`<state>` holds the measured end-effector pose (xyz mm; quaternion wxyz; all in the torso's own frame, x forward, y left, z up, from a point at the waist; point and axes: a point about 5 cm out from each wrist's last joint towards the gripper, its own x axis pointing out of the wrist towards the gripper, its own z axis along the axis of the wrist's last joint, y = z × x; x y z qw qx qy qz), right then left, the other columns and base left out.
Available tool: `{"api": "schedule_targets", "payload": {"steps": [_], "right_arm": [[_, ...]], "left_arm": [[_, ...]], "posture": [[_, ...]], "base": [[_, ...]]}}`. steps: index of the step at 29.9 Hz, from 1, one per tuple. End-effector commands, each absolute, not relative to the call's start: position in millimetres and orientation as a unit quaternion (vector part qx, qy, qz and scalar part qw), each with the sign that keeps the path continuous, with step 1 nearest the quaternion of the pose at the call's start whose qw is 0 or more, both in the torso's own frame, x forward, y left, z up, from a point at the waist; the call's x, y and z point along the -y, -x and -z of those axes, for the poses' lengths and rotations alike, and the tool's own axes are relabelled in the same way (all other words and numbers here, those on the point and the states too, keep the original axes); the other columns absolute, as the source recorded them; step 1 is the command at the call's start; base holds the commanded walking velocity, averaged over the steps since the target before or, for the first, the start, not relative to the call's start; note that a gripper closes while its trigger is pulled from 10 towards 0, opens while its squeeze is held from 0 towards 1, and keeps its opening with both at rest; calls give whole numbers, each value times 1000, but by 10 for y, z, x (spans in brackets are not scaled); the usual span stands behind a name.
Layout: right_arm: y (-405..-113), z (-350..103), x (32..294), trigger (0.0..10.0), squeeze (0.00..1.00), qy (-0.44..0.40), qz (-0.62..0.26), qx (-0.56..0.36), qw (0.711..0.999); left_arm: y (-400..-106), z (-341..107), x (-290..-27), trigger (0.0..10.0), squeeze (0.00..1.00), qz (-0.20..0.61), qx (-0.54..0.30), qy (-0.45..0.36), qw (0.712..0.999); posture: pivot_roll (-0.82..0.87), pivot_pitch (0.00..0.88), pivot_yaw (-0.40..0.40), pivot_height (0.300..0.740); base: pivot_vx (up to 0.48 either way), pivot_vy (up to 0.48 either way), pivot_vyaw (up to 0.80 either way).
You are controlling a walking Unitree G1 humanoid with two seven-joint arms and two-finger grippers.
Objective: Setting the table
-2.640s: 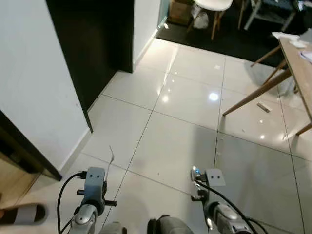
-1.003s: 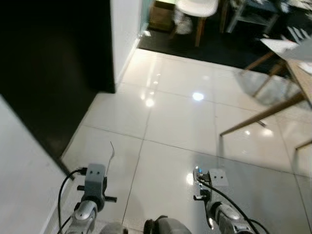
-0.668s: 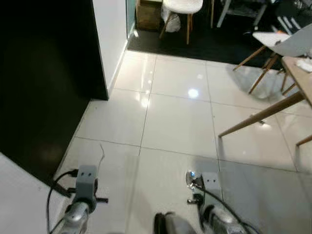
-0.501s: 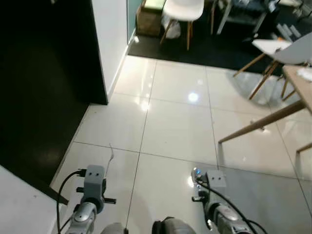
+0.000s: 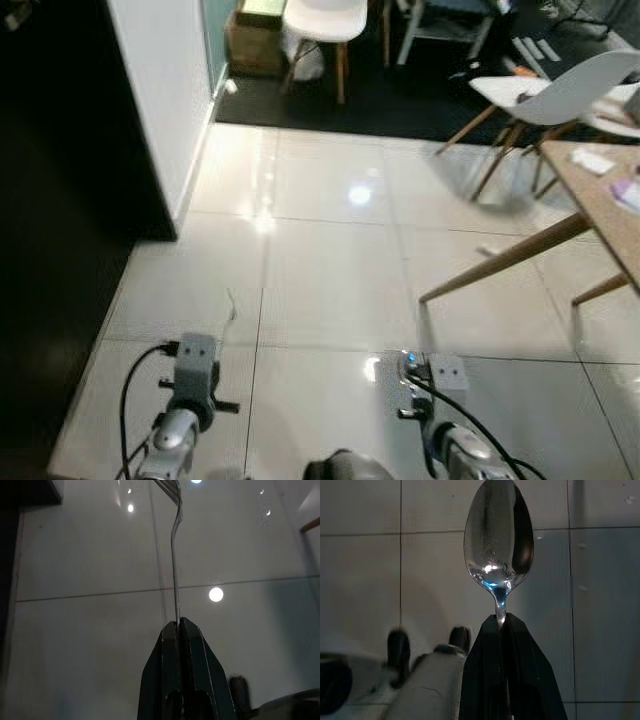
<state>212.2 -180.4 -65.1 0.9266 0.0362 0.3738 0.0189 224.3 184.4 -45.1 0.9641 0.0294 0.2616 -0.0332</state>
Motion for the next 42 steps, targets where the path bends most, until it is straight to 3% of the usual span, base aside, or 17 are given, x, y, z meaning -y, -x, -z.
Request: {"api": "schedule_targets", "payload": {"steps": [1,12,30,42], "right_arm": [[-2073,687,1751,10000,0,-44,-21,-382,923],[-2023,710,1776,10000,0,-45,-15,-385,922],[-2050,692,1808,10000,0,-50,0,-379,924],[-2081,667,1863,10000,0,-50,13,-372,927]], "left_arm": [[-2184,492,-1892,10000,0,28,-276,-33,960],[-2169,501,-1883,10000,0,30,-277,-34,960],[-2183,506,-1891,10000,0,26,-285,-35,958],[-2205,496,-1859,10000,0,28,-282,-36,958]], "posture": [[59,52,-15,740],[54,60,-12,740],[56,58,-11,740],[51,62,-13,740]], "base": [[364,0,0],[358,0,0],[0,0,0],[0,0,-774]]}}
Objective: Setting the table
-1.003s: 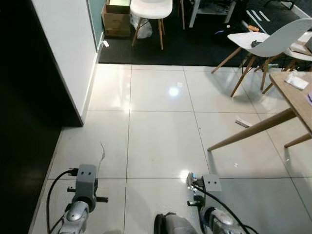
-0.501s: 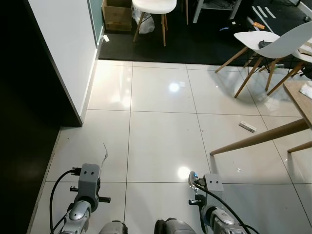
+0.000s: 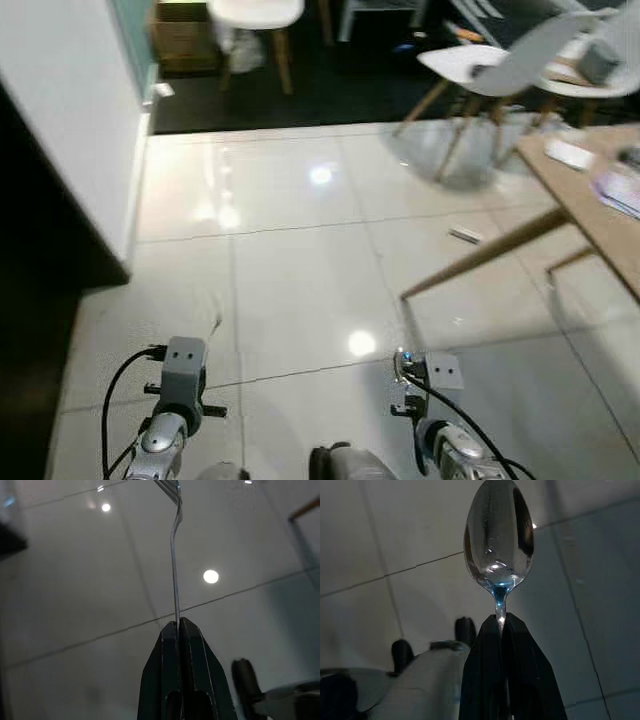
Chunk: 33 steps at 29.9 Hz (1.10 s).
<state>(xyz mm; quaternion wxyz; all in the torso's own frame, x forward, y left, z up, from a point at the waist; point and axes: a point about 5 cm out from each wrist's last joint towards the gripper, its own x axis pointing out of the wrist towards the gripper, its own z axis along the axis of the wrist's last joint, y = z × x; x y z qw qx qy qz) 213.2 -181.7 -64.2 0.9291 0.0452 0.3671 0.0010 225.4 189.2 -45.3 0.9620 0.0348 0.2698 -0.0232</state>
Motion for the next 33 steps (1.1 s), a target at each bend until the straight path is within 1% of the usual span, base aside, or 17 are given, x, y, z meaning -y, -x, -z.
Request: {"api": "schedule_targets", "payload": {"steps": [1,33], "right_arm": [[-2077,669,1869,10000,0,-50,14,-373,926],[-2065,671,1907,10000,0,-49,21,-374,926]], "left_arm": [[-2201,499,-1852,10000,0,29,-282,-35,958],[-2200,498,-1860,10000,0,34,-282,-42,958]], "posture": [[50,63,-13,740],[48,42,-12,740]], "base": [[0,0,-800],[0,0,-800]]}}
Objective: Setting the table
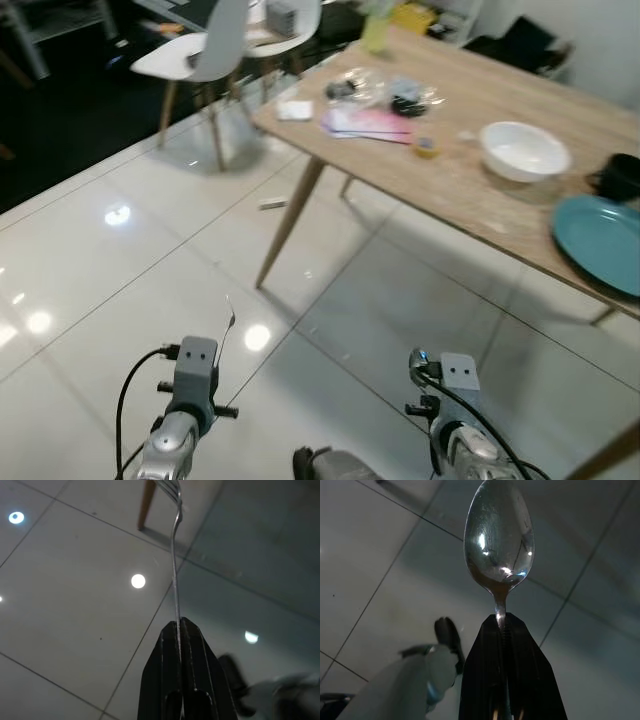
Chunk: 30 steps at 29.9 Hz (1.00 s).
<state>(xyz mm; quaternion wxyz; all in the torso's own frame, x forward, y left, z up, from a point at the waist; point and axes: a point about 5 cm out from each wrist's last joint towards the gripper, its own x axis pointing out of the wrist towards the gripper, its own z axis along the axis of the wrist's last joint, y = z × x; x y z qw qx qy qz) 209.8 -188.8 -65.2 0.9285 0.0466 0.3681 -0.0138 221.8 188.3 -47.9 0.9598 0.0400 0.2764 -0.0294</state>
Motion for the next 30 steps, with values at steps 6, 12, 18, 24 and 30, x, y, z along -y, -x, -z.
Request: {"api": "schedule_targets", "payload": {"steps": [6,12,18,24,30], "right_arm": [[-2065,671,1922,10000,0,-46,22,-377,925],[-2059,672,1941,10000,0,-45,24,-377,925],[-2048,676,1948,10000,0,-44,25,-378,924],[-2047,677,1951,10000,0,-45,27,-379,924],[-2045,680,1942,10000,0,-46,27,-379,924]], "left_arm": [[-2218,485,-1859,10000,0,33,-278,-45,959],[-2221,483,-1844,10000,0,31,-275,-46,960],[-2212,493,-1837,10000,0,20,-276,-54,959],[-2215,497,-1831,10000,0,20,-279,-53,959],[-2221,496,-1845,10000,0,18,-282,-54,958]], "posture": [[46,47,-16,740],[43,49,-18,740],[39,54,-18,740],[39,56,-18,740],[39,55,-16,740]], "base": [[0,0,-800],[0,0,-800],[0,0,-800],[0,0,-800],[0,0,-800]]}}
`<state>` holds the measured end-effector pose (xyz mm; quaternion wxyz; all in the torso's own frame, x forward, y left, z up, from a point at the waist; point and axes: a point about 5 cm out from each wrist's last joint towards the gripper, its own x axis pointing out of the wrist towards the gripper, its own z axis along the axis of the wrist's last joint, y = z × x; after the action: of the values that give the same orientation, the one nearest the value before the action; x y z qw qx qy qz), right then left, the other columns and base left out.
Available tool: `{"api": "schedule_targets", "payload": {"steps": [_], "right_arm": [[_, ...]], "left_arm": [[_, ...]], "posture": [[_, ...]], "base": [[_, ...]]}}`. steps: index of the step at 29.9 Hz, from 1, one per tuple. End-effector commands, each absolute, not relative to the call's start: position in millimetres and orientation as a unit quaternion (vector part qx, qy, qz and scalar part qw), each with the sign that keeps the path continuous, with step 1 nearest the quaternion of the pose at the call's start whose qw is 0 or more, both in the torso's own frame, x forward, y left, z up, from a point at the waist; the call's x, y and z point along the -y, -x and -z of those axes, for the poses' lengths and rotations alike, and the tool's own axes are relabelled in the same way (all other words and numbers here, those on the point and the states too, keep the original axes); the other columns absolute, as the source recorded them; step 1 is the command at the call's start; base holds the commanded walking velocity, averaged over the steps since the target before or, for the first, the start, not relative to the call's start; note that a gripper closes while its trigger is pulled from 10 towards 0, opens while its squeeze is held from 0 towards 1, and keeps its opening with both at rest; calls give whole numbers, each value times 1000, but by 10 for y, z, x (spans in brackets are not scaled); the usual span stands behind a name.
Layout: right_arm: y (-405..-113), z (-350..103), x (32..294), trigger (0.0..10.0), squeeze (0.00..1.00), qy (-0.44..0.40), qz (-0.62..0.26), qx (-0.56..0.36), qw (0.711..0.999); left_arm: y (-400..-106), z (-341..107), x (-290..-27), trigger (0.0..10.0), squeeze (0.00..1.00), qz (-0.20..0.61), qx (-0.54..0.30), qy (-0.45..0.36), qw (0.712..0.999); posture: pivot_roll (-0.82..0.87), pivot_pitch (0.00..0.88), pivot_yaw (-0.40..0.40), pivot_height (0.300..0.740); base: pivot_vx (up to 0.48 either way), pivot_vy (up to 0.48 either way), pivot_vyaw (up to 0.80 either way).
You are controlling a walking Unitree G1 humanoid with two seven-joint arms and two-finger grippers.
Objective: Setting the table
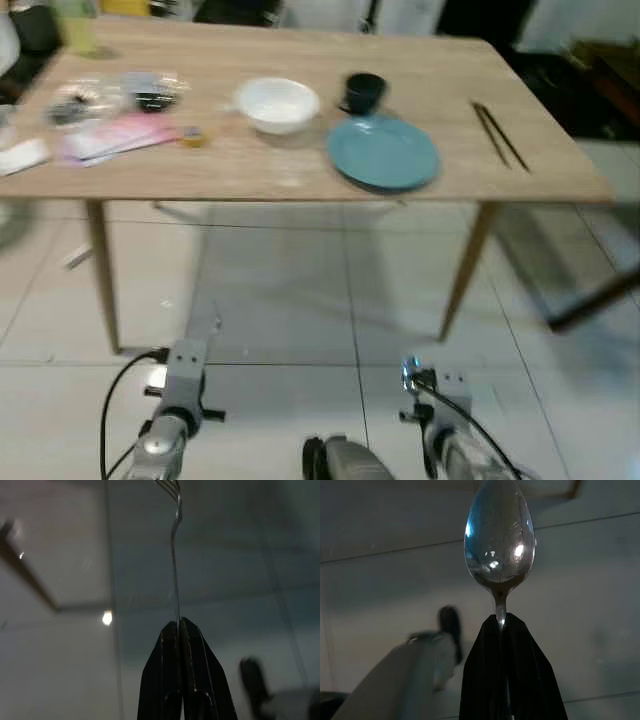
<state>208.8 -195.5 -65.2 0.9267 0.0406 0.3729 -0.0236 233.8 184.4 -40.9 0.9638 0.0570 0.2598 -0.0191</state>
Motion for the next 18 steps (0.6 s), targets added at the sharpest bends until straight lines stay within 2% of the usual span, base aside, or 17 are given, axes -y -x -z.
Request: {"api": "schedule_targets", "payload": {"steps": [1,13,18], "right_arm": [[-2045,680,1941,10000,0,-46,27,-379,924],[-2053,673,1946,10000,0,-49,27,-376,925],[-2090,651,1930,10000,0,-45,15,-369,928]], "left_arm": [[-2222,496,-1846,10000,0,17,-282,-54,958],[-2241,484,-1839,10000,0,13,-278,-51,959],[-2250,482,-1854,10000,0,3,-281,-50,958]], "posture": [[39,56,-16,740],[38,55,-16,740],[38,53,-18,740]], "base": [[0,0,-800],[0,0,-800],[0,0,0]]}}
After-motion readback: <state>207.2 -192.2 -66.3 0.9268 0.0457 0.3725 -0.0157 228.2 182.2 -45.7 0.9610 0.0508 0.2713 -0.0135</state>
